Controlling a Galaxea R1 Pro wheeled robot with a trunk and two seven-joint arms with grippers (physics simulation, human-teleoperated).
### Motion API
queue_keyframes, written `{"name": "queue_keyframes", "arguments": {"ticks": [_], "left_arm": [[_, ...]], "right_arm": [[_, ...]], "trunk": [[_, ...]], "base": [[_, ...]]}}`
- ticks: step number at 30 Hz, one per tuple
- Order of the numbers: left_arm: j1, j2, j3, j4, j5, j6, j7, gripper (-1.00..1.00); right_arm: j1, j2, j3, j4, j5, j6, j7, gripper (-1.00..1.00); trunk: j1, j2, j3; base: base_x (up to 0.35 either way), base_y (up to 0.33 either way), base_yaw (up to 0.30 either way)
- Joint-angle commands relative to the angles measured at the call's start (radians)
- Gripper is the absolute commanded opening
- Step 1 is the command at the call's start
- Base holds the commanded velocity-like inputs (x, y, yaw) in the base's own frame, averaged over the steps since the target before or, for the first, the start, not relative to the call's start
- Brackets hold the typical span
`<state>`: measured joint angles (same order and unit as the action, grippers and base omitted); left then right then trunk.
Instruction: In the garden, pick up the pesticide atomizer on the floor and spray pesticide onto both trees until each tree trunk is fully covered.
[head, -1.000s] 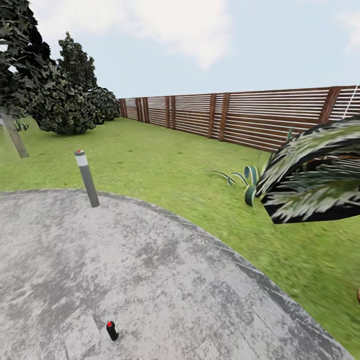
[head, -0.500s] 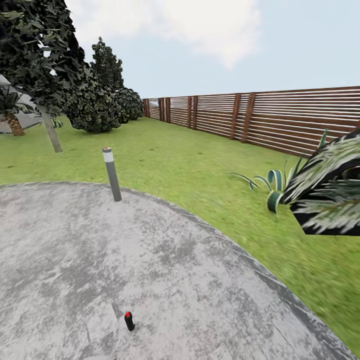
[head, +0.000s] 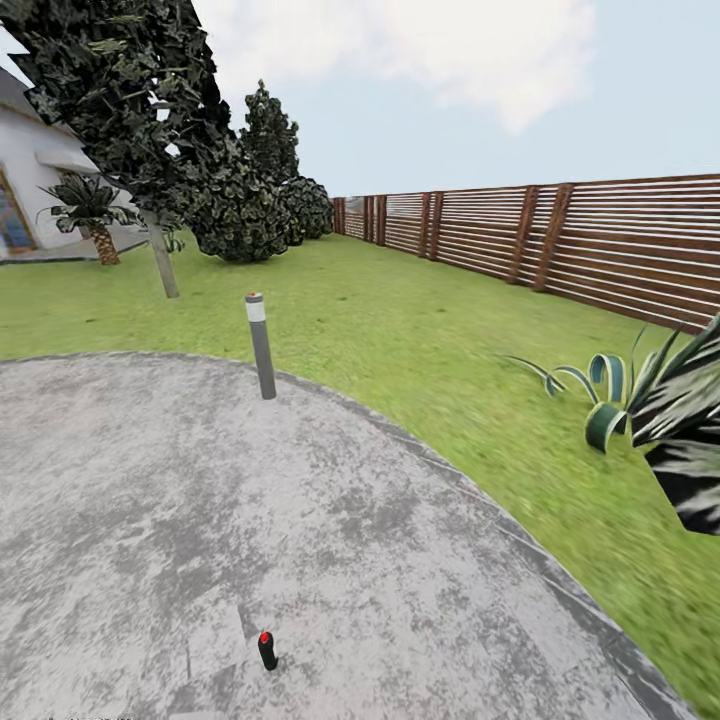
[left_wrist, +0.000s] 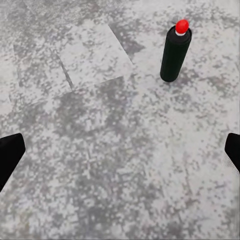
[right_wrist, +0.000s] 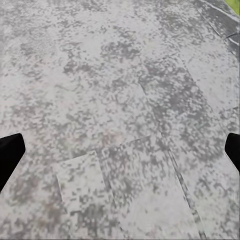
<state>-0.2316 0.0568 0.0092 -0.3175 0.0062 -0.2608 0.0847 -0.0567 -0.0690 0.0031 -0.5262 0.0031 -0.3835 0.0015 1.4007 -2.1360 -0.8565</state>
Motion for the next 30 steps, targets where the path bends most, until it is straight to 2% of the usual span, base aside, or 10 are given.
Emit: {"name": "queue_keyframes", "arguments": {"ticks": [1,6,15,30], "left_arm": [[0.000,0.000,0.000,0.000,0.000,0.000,0.000,1.00],[0.000,0.000,0.000,0.000,0.000,0.000,0.000,1.00],[0.000,0.000,0.000,0.000,0.000,0.000,0.000,1.00],[0.000,0.000,-0.001,0.000,0.001,-0.018,0.000,1.00]], "right_arm": [[0.000,0.000,0.000,0.000,0.000,0.000,0.000,1.00],[0.000,0.000,0.000,0.000,0.000,0.000,0.000,1.00],[0.000,0.000,0.000,0.000,0.000,0.000,0.000,1.00],[0.000,0.000,0.000,0.000,0.000,0.000,0.000,1.00]], "trunk": [[0.000,0.000,0.000],[0.000,0.000,0.000],[0.000,0.000,0.000],[0.000,0.000,0.000]], "base": [[0.189,-0.217,0.279],[0.153,-0.238,0.279],[0.016,-0.218,0.252],[0.000,-0.009,0.044]]}}
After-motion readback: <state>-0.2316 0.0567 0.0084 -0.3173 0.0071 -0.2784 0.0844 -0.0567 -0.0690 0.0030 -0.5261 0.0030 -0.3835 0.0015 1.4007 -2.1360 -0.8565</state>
